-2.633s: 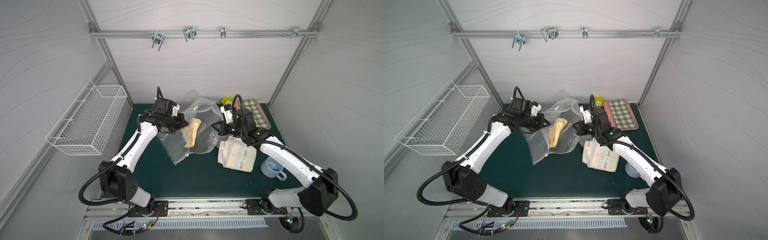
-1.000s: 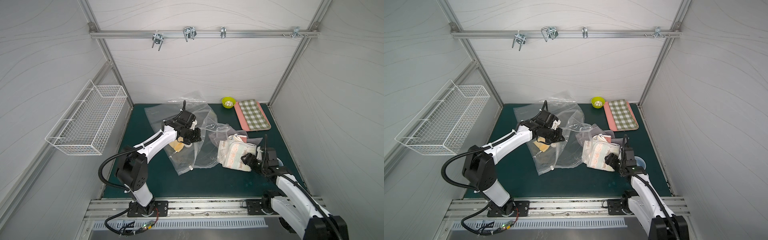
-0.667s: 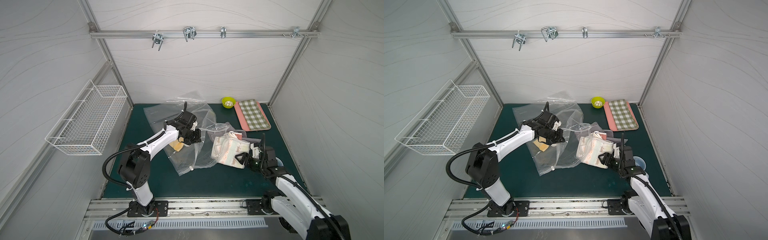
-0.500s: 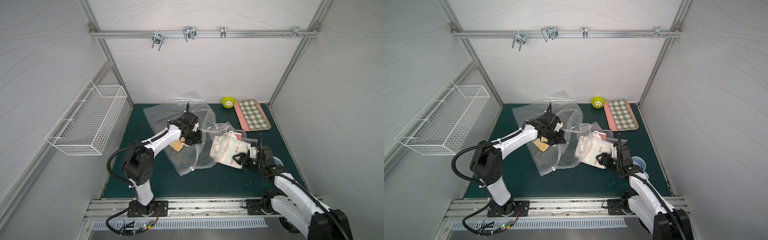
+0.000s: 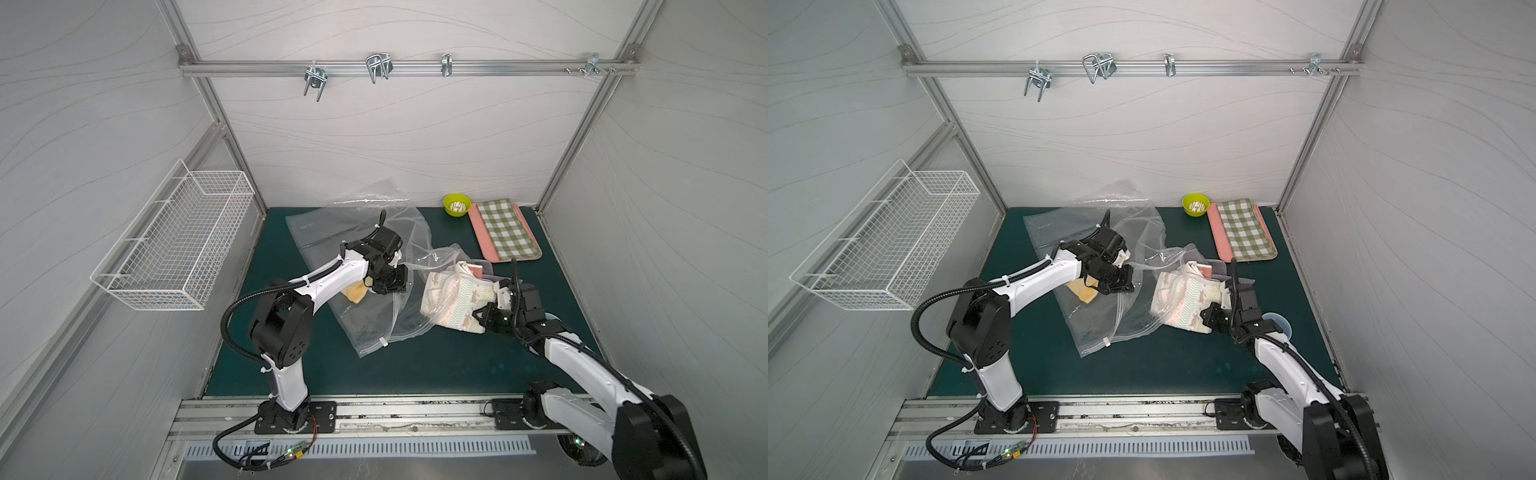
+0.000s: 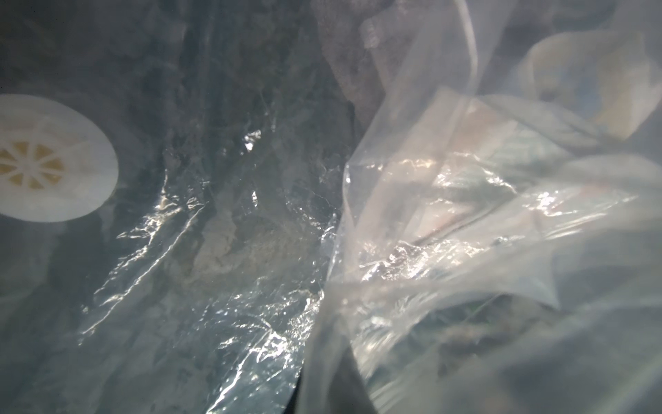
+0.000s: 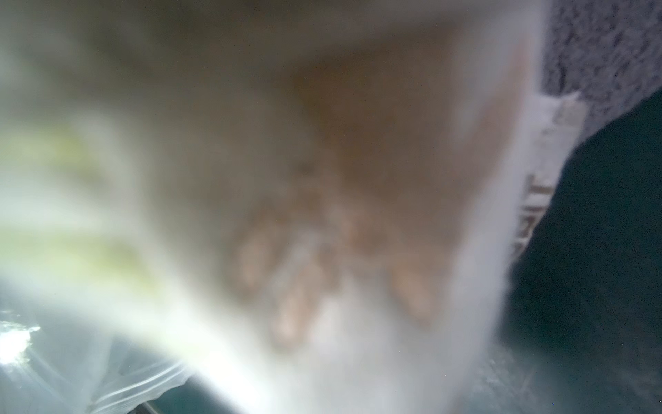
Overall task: Place the folded towel into the vacuum bag
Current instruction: Pick up the towel from the center of the board, then place the towel in the vacuum bag.
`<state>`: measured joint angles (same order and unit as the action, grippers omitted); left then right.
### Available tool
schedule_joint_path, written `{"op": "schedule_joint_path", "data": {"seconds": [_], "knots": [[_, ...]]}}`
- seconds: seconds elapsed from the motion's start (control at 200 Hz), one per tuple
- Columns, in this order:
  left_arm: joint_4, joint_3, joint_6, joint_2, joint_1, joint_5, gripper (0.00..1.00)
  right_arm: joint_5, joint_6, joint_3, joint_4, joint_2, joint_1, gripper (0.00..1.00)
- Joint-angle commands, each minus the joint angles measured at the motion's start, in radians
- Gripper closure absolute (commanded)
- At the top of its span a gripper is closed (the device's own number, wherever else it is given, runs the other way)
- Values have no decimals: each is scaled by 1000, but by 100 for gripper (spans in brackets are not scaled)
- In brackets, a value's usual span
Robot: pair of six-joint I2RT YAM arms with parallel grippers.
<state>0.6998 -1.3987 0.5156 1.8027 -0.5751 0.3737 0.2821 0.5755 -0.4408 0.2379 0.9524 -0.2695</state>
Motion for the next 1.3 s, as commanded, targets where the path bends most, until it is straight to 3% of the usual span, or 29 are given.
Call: {"op": "schedule_joint_path", "data": {"seconds": [0.0,0.485,0.806,1.086,1.291], "knots": [[18,-42,-13,3,-5,-10,100,-42,-27,-85,99,-84,-8,100],[-3,-29,-6,0,-3,44,100,118,-72,-396,101,-119,-32,100],[-53,-20,27,13,21,149,100,152,-103,-653,49,-85,-198,100],[-87,-45,62,5,71,278,100,152,-25,-529,-152,35,-381,100],[-89,-51,78,-35,120,332,100,62,-3,-329,-167,188,-402,100]]}}
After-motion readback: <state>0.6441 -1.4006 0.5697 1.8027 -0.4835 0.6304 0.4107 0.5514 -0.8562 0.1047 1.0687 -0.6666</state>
